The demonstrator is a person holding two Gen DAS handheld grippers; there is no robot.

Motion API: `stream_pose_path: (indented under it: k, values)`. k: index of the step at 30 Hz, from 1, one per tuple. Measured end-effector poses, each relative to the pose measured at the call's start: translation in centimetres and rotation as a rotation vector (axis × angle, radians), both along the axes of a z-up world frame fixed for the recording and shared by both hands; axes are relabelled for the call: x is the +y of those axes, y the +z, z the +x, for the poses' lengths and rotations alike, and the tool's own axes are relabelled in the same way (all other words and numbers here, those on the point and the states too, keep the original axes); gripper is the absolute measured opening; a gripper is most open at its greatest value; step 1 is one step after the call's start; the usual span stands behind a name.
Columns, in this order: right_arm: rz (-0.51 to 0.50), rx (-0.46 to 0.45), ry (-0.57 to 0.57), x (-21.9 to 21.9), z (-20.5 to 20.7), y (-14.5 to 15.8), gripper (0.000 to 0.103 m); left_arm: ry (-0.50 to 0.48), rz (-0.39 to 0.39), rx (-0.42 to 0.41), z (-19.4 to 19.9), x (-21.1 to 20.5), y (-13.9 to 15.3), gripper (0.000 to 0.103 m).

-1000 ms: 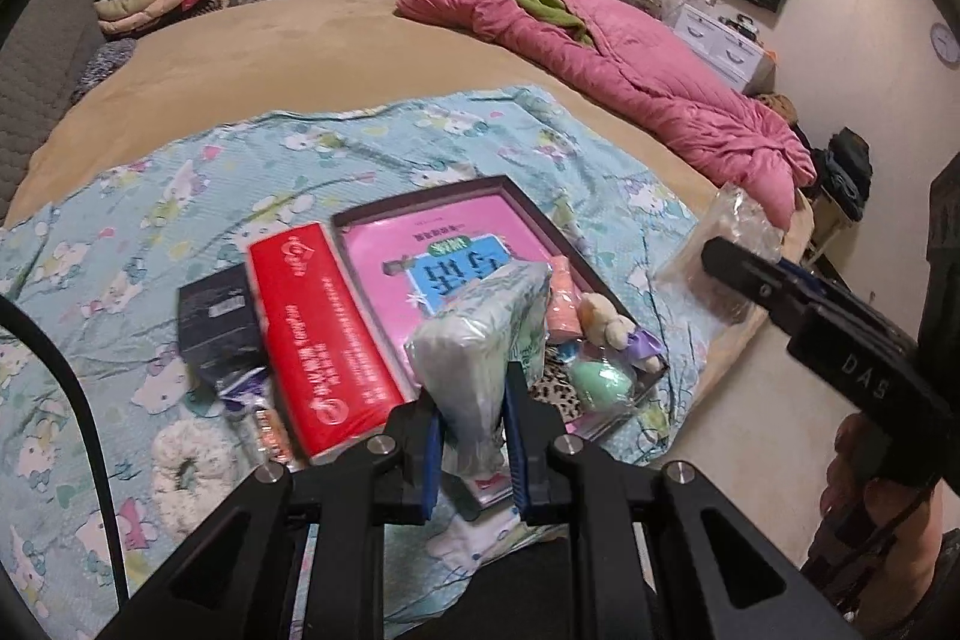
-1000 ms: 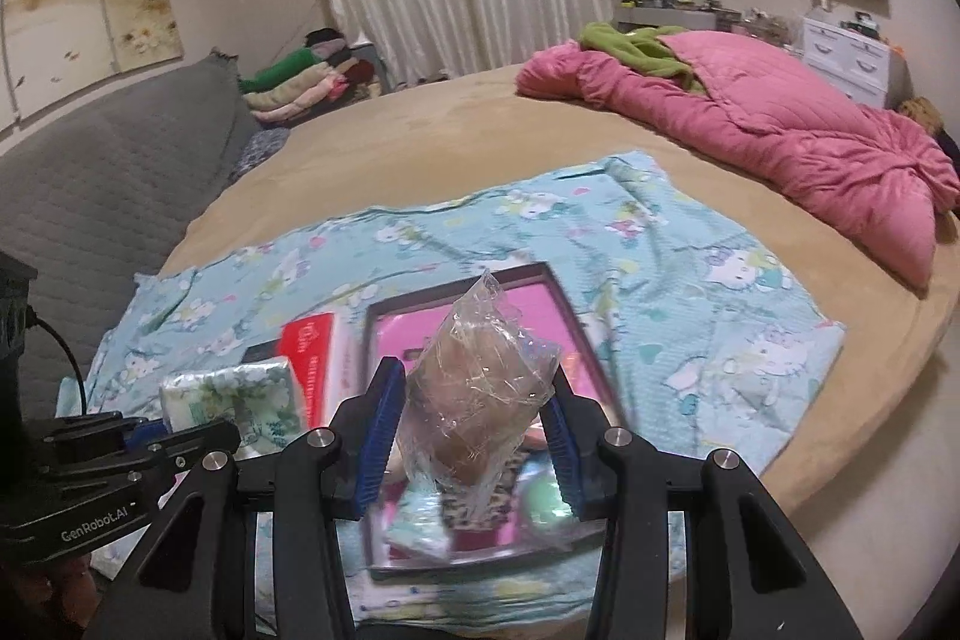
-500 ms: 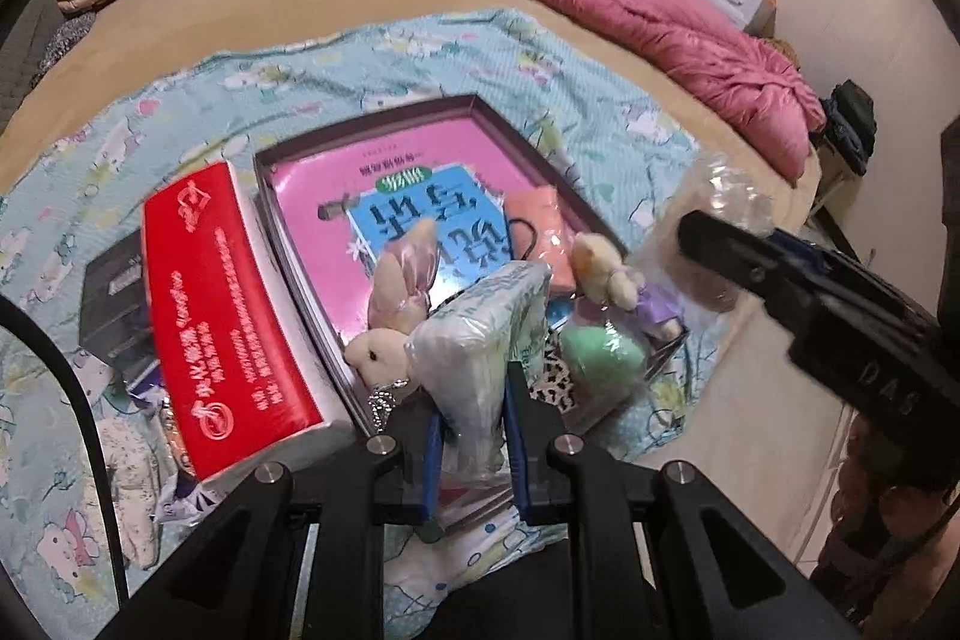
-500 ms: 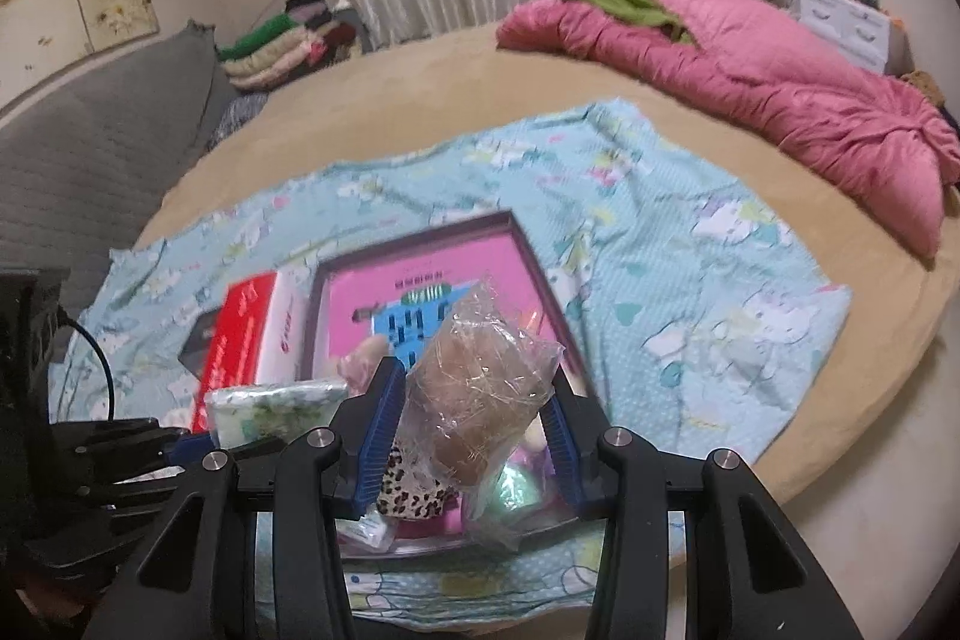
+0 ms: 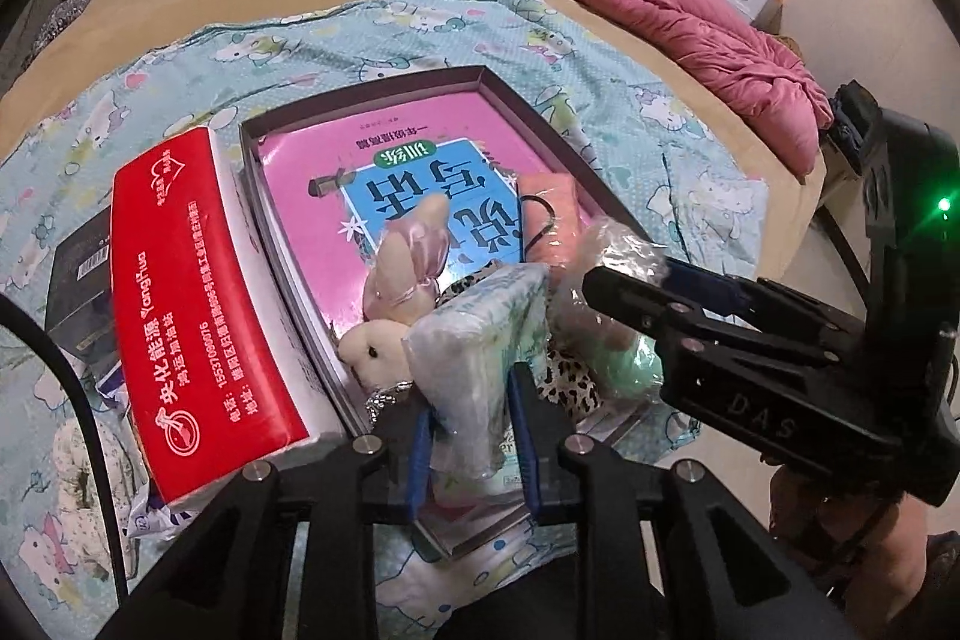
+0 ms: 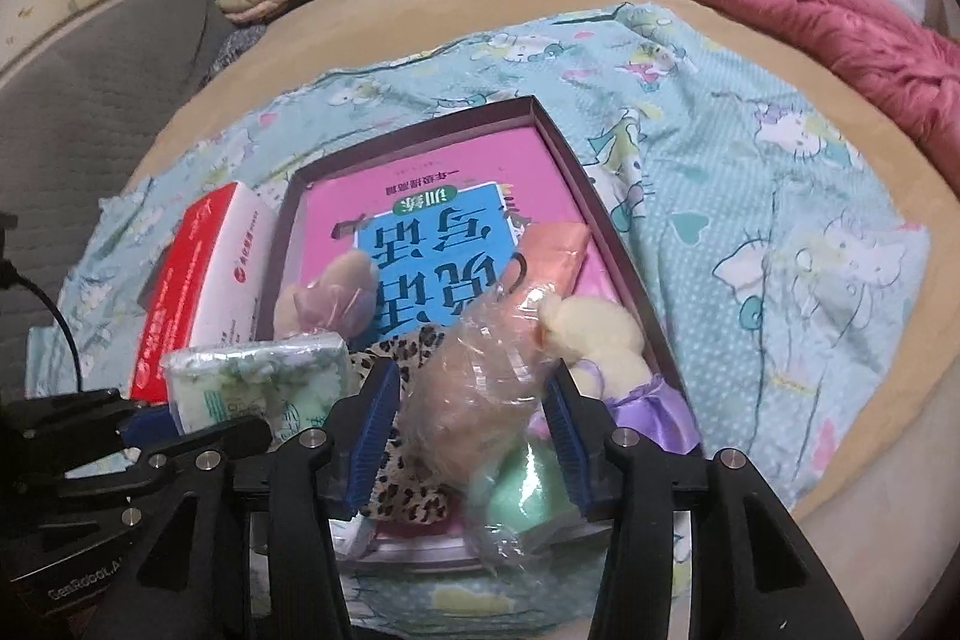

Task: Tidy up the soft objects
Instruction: 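Lower the tissue pack into the tray with left tool while right tool lowers the clear bag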

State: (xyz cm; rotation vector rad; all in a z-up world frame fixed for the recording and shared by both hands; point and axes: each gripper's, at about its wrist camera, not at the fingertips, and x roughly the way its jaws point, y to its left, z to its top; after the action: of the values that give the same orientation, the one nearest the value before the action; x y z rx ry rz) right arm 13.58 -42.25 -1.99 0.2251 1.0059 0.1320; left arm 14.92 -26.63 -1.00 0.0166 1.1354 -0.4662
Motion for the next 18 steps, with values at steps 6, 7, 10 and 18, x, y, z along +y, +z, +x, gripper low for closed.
stream_pose_path:
  k: [6, 7, 10, 18]
  values:
    - [0.004, -0.021, -0.058, -1.3, -0.9, 1.3, 0.063, -0.014, -0.03, -0.017, -0.5, 0.1, 0.7, 0.052]
    - [0.003, -0.03, -0.068, -1.5, -1.1, 1.7, 0.063, -0.018, -0.03, -0.024, -0.6, 0.0, 0.9, 0.055]
    - [-0.003, -0.063, -0.101, -2.1, -1.8, 3.2, 0.073, -0.021, -0.033, -0.049, -1.1, 0.1, 1.8, 0.06]
    - [-0.03, -0.128, -0.099, -0.9, -3.3, 6.7, 0.076, 0.019, -0.048, -0.126, -2.9, 2.5, 5.2, 0.071]
